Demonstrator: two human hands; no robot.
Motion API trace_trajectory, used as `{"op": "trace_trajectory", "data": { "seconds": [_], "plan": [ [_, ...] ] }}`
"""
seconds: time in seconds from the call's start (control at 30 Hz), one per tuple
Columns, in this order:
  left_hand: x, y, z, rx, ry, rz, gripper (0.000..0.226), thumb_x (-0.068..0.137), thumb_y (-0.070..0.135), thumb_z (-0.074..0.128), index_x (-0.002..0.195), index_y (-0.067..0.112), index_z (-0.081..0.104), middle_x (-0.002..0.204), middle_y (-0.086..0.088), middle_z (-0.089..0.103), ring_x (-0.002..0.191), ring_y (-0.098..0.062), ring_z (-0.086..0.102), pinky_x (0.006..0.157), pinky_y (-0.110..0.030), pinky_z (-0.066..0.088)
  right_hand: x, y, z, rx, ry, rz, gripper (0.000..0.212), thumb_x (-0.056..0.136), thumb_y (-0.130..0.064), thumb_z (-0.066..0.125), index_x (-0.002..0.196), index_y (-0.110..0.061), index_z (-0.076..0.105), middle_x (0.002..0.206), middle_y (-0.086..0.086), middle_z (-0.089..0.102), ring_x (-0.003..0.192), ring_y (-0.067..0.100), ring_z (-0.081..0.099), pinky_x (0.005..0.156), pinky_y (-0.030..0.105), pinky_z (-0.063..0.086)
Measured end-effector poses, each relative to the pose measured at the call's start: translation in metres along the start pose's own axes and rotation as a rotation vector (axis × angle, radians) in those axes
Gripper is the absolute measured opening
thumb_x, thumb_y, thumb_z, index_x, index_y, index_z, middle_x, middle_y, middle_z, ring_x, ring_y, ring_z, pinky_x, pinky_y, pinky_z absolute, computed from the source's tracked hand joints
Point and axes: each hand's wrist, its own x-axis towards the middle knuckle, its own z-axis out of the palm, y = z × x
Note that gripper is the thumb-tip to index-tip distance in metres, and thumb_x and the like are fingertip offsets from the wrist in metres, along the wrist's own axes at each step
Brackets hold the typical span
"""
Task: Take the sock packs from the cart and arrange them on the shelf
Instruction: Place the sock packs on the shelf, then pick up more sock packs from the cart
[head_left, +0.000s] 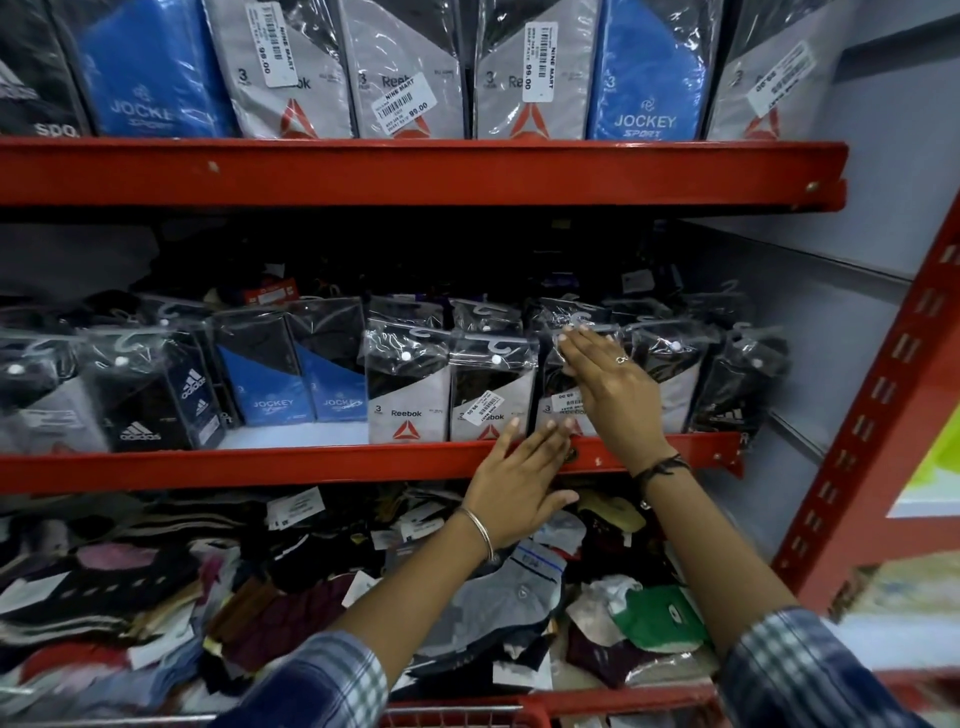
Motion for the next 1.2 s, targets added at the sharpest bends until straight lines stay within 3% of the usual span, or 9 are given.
{"op": "trace_trajectory", "data": {
  "seconds": [0.17, 0.27, 0.4, 0.57, 0.67, 0.83, 0.93, 1.13, 1.2],
  "plan": [
    [-0.022, -0.004, -0.003, -0.087, 0.081, 0.037, 0.062, 0.096, 0.051, 0.008, 0.143, 0.015, 0.027, 0.153, -0.002, 0.024, 0.142, -0.015, 0.009, 0.111, -0.046, -0.007, -0.003, -0.009, -0.013, 0.007, -0.184, 0.046, 0.055, 0.087, -0.013, 0.064, 0.136, -0.004, 0.042, 0.141, 0.015, 0.047, 0.134, 0.028, 0.038, 0.113, 0.047, 0.026],
    [-0.053, -0.005, 0.002, -0.166, 0.139, 0.010, 0.058, 0.097, 0.046, 0.011, 0.141, 0.015, 0.032, 0.152, -0.002, 0.024, 0.142, -0.014, 0.008, 0.113, -0.045, -0.004, -0.025, -0.031, -0.024, 0.065, -0.175, 0.105, 0.055, 0.092, -0.016, 0.057, 0.141, -0.006, 0.035, 0.149, 0.012, 0.036, 0.139, 0.025, 0.027, 0.116, 0.045, 0.016],
    [-0.108, -0.008, 0.015, -0.250, 0.135, -0.044, 0.053, 0.098, 0.041, 0.017, 0.132, 0.013, 0.047, 0.147, -0.003, 0.037, 0.139, -0.016, 0.016, 0.114, -0.041, -0.002, -0.069, -0.079, -0.029, 0.167, -0.207, 0.113, 0.042, 0.093, -0.015, 0.052, 0.134, -0.006, 0.045, 0.141, 0.013, 0.047, 0.133, 0.025, 0.038, 0.113, 0.044, 0.024],
    [-0.201, -0.015, 0.043, -0.407, 0.065, -0.158, 0.052, 0.099, 0.039, 0.019, 0.125, 0.010, 0.054, 0.143, -0.008, 0.044, 0.138, -0.017, 0.020, 0.114, -0.041, 0.009, -0.147, -0.150, -0.005, 0.292, -0.422, 0.161, 0.044, 0.093, -0.023, 0.042, 0.134, -0.006, 0.047, 0.139, 0.013, 0.050, 0.130, 0.027, 0.043, 0.109, 0.044, 0.031],
    [-0.260, -0.020, 0.065, -0.487, 0.046, -0.252, 0.052, 0.100, 0.036, 0.019, 0.117, 0.006, 0.058, 0.133, -0.013, 0.053, 0.131, -0.021, 0.033, 0.108, -0.041, 0.022, -0.195, -0.199, 0.016, 0.379, -0.562, 0.184, 0.043, 0.089, -0.013, 0.055, 0.131, -0.003, 0.049, 0.134, 0.017, 0.054, 0.126, 0.032, 0.048, 0.107, 0.049, 0.037],
    [-0.364, -0.025, 0.114, -0.609, -0.129, -0.331, 0.045, 0.098, 0.035, 0.030, 0.109, 0.005, 0.061, 0.124, -0.015, 0.060, 0.119, -0.025, 0.045, 0.098, -0.042, 0.034, -0.274, -0.277, 0.054, 0.490, -0.824, 0.239, 0.040, 0.084, -0.011, 0.051, 0.123, -0.002, 0.057, 0.123, 0.019, 0.062, 0.115, 0.033, 0.057, 0.099, 0.050, 0.045],
    [-0.419, -0.028, 0.153, -0.633, -0.308, -0.346, 0.036, 0.090, 0.029, 0.039, 0.112, 0.010, 0.060, 0.125, -0.011, 0.059, 0.115, -0.027, 0.052, 0.094, -0.041, 0.042, -0.321, -0.309, 0.085, 0.507, -0.988, 0.268, 0.042, 0.081, -0.006, 0.058, 0.123, -0.002, 0.057, 0.124, 0.019, 0.061, 0.114, 0.035, 0.057, 0.098, 0.049, 0.045],
    [-0.489, -0.031, 0.221, -0.780, -0.569, -0.484, 0.041, 0.081, 0.021, 0.042, 0.119, 0.009, 0.055, 0.122, -0.015, 0.060, 0.106, -0.033, 0.058, 0.090, -0.043, 0.049, -0.392, -0.346, 0.143, 0.479, -1.256, 0.348, 0.045, 0.087, -0.009, 0.057, 0.131, -0.005, 0.049, 0.136, 0.017, 0.052, 0.124, 0.034, 0.049, 0.105, 0.045, 0.036],
    [-0.505, -0.029, 0.241, -0.835, -0.619, -0.528, 0.044, 0.078, 0.010, 0.054, 0.122, 0.004, 0.053, 0.124, -0.019, 0.057, 0.110, -0.035, 0.056, 0.094, -0.041, 0.046, -0.408, -0.357, 0.162, 0.471, -1.367, 0.289, 0.050, 0.087, -0.007, 0.056, 0.135, -0.004, 0.044, 0.142, 0.018, 0.045, 0.130, 0.033, 0.042, 0.109, 0.041, 0.030]
  ]
}}
